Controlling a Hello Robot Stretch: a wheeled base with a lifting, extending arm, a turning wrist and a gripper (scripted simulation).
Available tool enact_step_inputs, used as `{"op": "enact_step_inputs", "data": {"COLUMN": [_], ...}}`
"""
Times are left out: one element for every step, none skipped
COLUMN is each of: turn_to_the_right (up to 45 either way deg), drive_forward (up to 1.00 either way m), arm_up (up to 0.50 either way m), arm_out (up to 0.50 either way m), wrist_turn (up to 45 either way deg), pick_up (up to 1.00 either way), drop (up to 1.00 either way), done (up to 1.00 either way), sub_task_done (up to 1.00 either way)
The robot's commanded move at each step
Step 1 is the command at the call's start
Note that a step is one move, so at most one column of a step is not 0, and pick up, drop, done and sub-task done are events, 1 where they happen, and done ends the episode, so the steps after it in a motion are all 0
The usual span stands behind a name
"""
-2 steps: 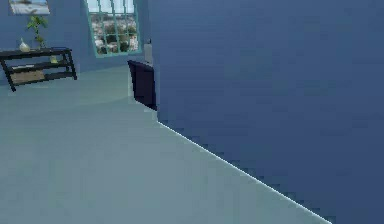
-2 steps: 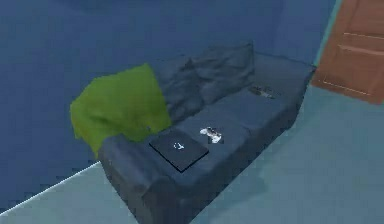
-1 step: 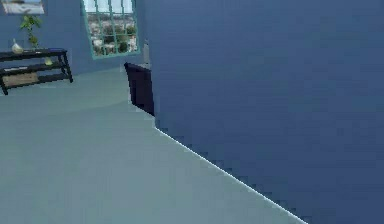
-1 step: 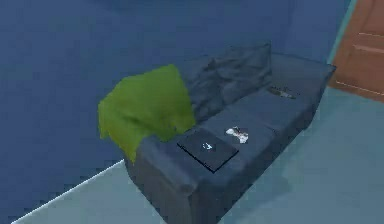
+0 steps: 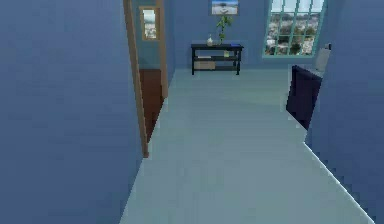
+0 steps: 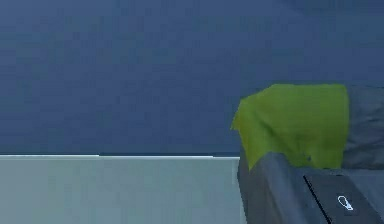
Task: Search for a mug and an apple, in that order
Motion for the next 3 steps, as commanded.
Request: {"op": "enact_step_inputs", "data": {"turn_to_the_right": [0.0, 0.0, -21.0], "drive_forward": [1.0, 1.0, 0.0], "arm_up": [0.0, 0.0, 0.0], "arm_out": [0.0, 0.0, 0.0], "wrist_turn": [0.0, 0.0, 0.0], "pick_up": [0.0, 0.0, 0.0], "drop": [0.0, 0.0, 0.0], "done": [0.0, 0.0, 0.0], "sub_task_done": [0.0, 0.0, 0.0]}}
